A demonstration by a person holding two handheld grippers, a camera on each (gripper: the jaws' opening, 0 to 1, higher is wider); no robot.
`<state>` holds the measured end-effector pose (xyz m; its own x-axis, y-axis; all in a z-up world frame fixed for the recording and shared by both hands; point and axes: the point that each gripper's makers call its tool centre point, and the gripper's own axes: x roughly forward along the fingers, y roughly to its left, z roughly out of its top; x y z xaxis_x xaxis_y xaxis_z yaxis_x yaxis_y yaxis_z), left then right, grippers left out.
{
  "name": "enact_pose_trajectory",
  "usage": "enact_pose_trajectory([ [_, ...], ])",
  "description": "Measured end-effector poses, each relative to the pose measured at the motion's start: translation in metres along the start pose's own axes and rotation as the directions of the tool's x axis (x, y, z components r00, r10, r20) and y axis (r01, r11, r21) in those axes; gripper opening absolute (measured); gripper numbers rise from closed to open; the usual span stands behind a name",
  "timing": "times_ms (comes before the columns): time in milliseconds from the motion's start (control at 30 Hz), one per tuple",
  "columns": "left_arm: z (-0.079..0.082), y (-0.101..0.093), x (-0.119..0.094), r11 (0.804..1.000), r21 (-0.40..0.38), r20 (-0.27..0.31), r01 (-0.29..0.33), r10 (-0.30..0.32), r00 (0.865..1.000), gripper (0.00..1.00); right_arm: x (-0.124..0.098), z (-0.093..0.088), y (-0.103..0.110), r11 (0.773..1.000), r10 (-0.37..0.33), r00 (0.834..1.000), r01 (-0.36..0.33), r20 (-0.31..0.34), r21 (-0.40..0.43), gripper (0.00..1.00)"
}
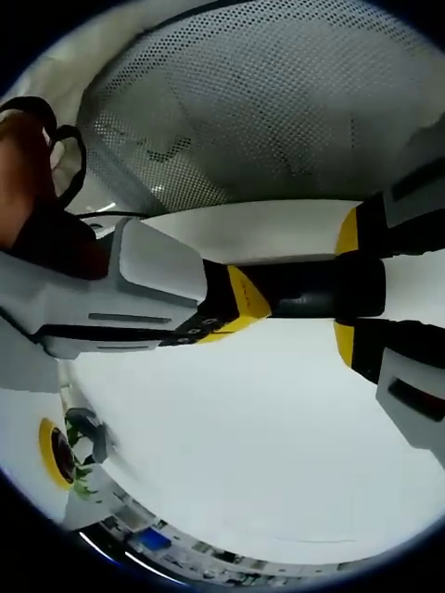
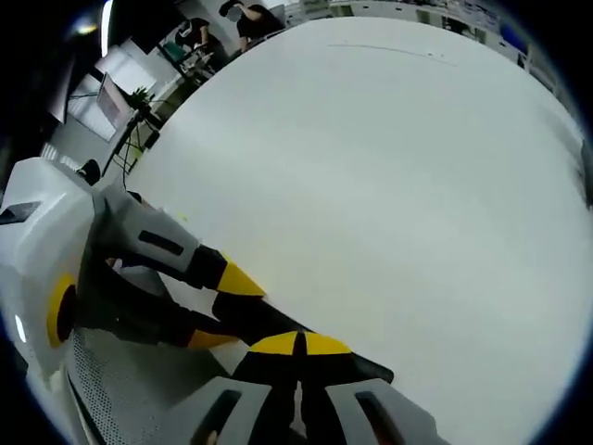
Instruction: Press the specified remote control buttons in sequence, fully releasing each button before pressing the next.
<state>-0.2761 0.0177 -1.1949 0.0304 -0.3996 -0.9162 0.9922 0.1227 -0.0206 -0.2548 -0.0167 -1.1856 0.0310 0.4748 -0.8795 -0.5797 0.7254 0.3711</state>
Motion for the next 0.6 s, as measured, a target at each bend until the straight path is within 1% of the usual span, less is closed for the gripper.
enact_pose_trajectory([
  [100, 0.0001, -0.0002, 0.0001, 1.000, -0.002, 0.008, -0.003, 0.003, 1.000, 0.23, -0.0011, -0.0004, 0.0002, 1.000, 0.006, 1.000, -0.007, 0.029, 0.028, 0.00],
  [167, 0.0001, -0.0005, 0.0001, 1.000, 0.000, 0.010, -0.005, 0.005, 1.000, 0.22, -0.0014, -0.0007, 0.0018, 1.000, 0.009, 0.999, -0.010, 0.034, 0.009, 0.00],
  [233, 0.0000, -0.0005, 0.0000, 1.000, 0.002, 0.012, -0.007, 0.007, 1.000, 0.22, -0.0018, -0.0017, 0.0024, 1.000, 0.013, 0.999, -0.013, 0.032, 0.014, 0.00],
  [333, 0.0002, -0.0008, 0.0001, 1.000, 0.002, 0.013, -0.009, 0.009, 1.000, 0.23, -0.0047, -0.0054, 0.0074, 0.999, 0.037, 0.999, -0.038, 0.034, 0.027, 0.00],
  [467, 0.0002, -0.0005, 0.0000, 1.000, 0.001, 0.017, -0.009, 0.009, 1.000, 0.23, -0.0045, -0.0091, 0.0075, 1.000, 0.027, 0.999, -0.027, 0.024, 0.011, 0.00],
  [600, 0.0001, -0.0004, 0.0001, 1.000, 0.004, 0.019, -0.010, 0.010, 1.000, 0.23, -0.0043, -0.0088, 0.0081, 0.999, 0.030, 0.999, -0.031, 0.034, 0.020, 0.00],
])
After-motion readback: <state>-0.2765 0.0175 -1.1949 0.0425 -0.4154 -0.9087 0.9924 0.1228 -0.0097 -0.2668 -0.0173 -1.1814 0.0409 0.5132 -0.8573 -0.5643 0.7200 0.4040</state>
